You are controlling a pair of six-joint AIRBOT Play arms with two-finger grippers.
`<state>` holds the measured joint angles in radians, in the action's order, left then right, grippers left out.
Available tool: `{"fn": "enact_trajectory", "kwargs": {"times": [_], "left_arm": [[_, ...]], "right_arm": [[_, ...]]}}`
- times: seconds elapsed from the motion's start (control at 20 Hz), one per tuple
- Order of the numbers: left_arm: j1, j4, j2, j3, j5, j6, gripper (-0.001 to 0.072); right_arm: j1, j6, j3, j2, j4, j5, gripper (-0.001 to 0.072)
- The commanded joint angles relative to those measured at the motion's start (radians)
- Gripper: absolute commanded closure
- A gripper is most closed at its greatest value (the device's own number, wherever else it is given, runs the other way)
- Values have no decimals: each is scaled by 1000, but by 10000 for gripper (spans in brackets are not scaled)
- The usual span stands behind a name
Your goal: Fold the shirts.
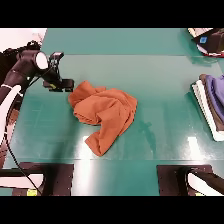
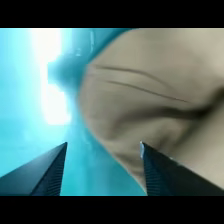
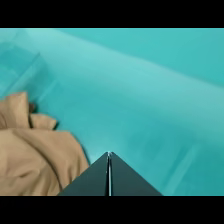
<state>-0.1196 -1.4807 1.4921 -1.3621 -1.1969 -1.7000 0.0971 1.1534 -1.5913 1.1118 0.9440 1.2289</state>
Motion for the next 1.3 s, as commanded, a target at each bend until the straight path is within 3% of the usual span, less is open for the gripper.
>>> {"fn": "enact_trajectory", "kwargs": {"times": [0.0, 0.1, 0.35, 0.6, 0.65, 0.7, 0.75, 0.9, 0.95, 1.0, 1.05, 1.25], "left_arm": [[85, 80, 4, 105, 154, -1, 161], [84, 101, 11, 112, 208, 18, 162], [83, 339, 90, 111, 238, 156, 162], [83, 337, 103, 111, 220, 156, 164], [83, 337, 103, 111, 219, 156, 231], [83, 337, 103, 110, 219, 156, 493], [83, 337, 103, 110, 219, 156, 678], [83, 337, 96, 87, 202, 156, 683], [83, 336, 86, 75, 203, 157, 683], [83, 336, 72, 57, 203, 162, 683], [83, 336, 65, 37, 202, 170, 683], [83, 337, 55, -36, 158, 187, 683]], "right_arm": [[1, 11, 68, 0, -2, 1, 697], [1, 17, 98, 0, -2, 0, 697], [6, 17, 156, 0, -1, -3, 697], [4, 18, 247, 0, 0, 1, 697], [4, 18, 279, 0, 0, 2, 697], [4, 27, 316, 0, 0, 1, 697], [4, 35, 354, 0, 0, 1, 697], [5, 37, 484, 1, -1, -2, 693], [6, 48, 531, 1, -4, -8, 584], [7, 68, 580, 13, -11, -10, 303], [11, 94, 620, 33, -18, -8, 233], [95, 102, 735, 183, -175, -96, 261]]}}
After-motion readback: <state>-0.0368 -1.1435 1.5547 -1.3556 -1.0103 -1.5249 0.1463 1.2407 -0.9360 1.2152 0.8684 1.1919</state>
